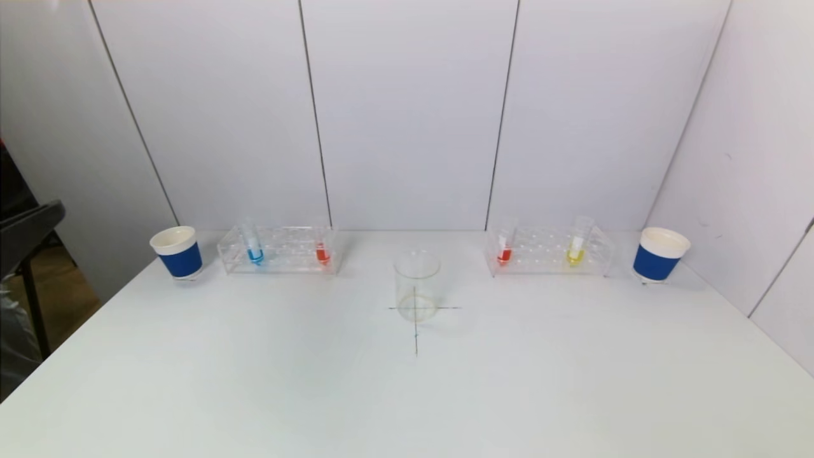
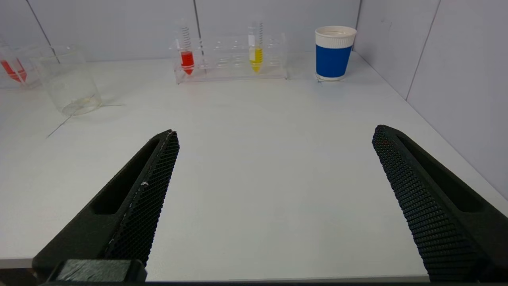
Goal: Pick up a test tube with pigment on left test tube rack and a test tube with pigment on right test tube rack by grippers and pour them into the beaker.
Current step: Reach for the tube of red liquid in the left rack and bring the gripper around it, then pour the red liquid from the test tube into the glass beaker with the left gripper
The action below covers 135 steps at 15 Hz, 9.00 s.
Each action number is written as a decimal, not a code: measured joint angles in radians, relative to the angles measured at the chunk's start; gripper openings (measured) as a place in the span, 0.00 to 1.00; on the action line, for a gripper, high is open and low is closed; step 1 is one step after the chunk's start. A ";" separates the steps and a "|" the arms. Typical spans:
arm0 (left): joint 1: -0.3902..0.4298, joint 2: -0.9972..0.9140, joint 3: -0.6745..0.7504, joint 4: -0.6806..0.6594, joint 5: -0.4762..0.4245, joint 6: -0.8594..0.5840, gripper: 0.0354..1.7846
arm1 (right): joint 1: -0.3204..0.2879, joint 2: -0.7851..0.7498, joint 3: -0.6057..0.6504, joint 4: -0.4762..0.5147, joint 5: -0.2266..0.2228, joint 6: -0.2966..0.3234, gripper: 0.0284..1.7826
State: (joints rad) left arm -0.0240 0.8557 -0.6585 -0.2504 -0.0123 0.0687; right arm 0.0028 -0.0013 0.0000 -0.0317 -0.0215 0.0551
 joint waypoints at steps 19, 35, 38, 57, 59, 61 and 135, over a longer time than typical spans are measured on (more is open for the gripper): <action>-0.243 0.887 0.110 -0.987 0.164 -0.013 0.99 | 0.000 0.000 0.000 0.000 0.000 0.000 0.99; -0.317 1.380 -0.144 -1.208 0.262 -0.018 0.99 | 0.000 0.000 0.000 0.000 0.000 0.000 0.99; -0.303 1.405 -0.174 -1.203 0.262 -0.017 0.99 | 0.000 0.000 0.000 0.000 0.000 0.000 0.99; -0.265 1.500 -0.318 -1.162 0.248 -0.006 0.99 | 0.000 0.000 0.000 0.000 0.000 0.000 0.99; -0.269 1.504 -0.347 -1.137 0.249 -0.006 0.99 | 0.000 0.000 0.000 0.000 0.000 0.000 0.99; -0.269 1.512 -0.381 -1.111 0.251 -0.006 0.99 | 0.000 0.000 0.000 0.000 0.000 0.000 0.99; -0.307 1.259 -1.029 -0.224 0.055 -0.001 0.23 | 0.000 0.000 0.000 0.000 0.000 0.000 0.99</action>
State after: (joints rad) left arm -0.3315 2.1143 -1.6877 -0.4743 0.0423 0.0672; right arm 0.0028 -0.0013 0.0000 -0.0317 -0.0211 0.0551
